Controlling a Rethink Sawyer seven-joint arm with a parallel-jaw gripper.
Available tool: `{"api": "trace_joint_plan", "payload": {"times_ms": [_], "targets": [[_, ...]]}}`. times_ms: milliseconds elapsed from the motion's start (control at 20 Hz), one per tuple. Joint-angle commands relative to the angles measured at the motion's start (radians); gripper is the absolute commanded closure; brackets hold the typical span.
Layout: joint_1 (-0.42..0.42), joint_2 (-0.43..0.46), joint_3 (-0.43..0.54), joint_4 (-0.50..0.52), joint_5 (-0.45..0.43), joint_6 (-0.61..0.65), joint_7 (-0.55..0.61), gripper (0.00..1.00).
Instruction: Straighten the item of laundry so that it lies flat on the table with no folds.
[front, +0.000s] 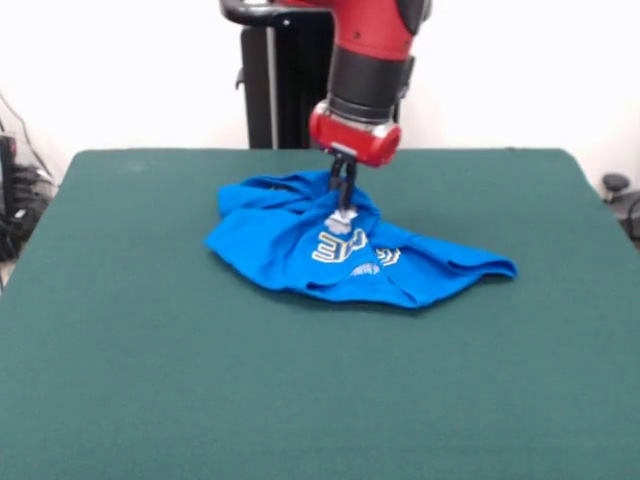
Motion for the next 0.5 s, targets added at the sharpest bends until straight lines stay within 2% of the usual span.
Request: {"api": "trace_joint_plan", "payload": {"times_ms": [50,250,500], "targets": [[0.064,0.095,-0.082,0.026,0.072,-0.052,0.162,1.0],[0.067,0.191,-0.22,-0.079,0.063,-0.112,0.121,1.0],[0.033,0.255,-0.274,-0.142,0.053,-0.178,0.081,1.0]]}}
